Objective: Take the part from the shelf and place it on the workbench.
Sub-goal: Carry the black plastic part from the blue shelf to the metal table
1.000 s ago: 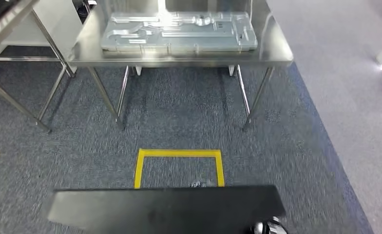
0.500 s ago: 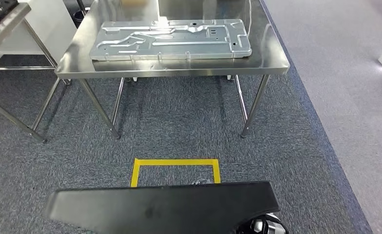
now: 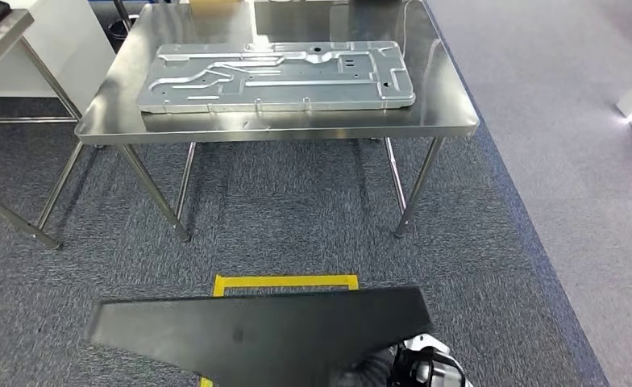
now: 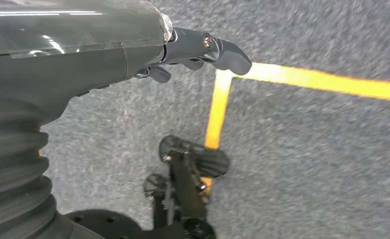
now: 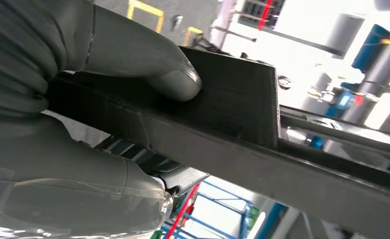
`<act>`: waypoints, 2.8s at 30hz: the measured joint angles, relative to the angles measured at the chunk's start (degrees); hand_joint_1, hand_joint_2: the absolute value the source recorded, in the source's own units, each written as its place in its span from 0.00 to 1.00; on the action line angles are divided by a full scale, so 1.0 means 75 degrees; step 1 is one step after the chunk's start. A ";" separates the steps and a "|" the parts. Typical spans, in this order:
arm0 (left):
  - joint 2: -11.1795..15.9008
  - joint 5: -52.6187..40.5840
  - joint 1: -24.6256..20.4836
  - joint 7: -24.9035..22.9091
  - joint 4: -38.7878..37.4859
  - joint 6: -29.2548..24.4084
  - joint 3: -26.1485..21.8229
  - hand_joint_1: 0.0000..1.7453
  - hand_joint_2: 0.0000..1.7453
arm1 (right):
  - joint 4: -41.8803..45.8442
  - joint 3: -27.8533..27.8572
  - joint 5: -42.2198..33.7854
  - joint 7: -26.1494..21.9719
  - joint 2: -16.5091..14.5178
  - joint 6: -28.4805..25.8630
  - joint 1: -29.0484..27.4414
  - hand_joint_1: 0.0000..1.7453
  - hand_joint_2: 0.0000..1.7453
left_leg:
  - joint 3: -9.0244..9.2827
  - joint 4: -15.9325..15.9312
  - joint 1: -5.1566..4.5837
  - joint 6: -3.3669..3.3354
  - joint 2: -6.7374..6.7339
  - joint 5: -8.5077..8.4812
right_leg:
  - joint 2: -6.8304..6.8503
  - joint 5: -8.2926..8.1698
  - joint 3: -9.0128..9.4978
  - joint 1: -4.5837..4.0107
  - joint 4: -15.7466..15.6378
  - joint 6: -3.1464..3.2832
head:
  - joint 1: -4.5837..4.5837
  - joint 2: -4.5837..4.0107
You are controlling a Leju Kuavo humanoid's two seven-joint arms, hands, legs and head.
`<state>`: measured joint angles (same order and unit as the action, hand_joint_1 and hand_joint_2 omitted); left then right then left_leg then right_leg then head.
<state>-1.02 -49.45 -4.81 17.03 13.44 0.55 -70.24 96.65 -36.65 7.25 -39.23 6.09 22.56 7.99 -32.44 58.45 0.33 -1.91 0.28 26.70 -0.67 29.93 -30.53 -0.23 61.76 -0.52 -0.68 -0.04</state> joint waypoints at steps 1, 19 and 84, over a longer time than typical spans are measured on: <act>-0.0001 0.0000 -0.0014 0.0003 0.0000 0.0000 0.0000 0.00 1.00 | -0.0020 0.0000 0.0087 0.0017 0.0001 -0.0072 0.0006 1.00 1.00 | 0.0062 -0.0018 0.0013 -0.0025 0.0006 0.0009 | 0.0007 0.0135 -0.0183 0.0019 0.0329 -0.0045 | -0.0002 0.0000; -0.0028 -0.0028 -0.0073 0.0058 -0.0006 0.0098 0.0001 0.00 1.00 | -0.0169 0.0000 0.0255 -0.0018 0.0000 -0.0310 0.0000 1.00 1.00 | -0.0459 0.1846 0.0074 0.0387 0.0024 0.1123 | 0.0061 -0.0417 -0.0340 0.0054 -0.0443 0.0343 | 0.0058 0.0000; -0.0055 -0.0056 -0.0182 0.0138 -0.0015 0.0288 -0.0011 0.00 1.00 | -0.0124 0.0801 0.1058 0.0003 0.0024 -0.1173 0.1886 1.00 1.00 | -0.0733 0.1328 0.0040 0.0394 0.0012 0.0356 | 0.0001 -0.0337 -0.0294 0.0052 -0.0314 0.0339 | 0.0123 0.0000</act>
<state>-1.44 -49.87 -6.17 18.06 13.33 2.70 -70.32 95.72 -30.65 15.18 -39.21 6.27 13.77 22.14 -37.94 68.41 0.63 1.05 0.37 29.37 -0.66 27.40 -32.73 0.16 59.41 2.02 0.25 -0.04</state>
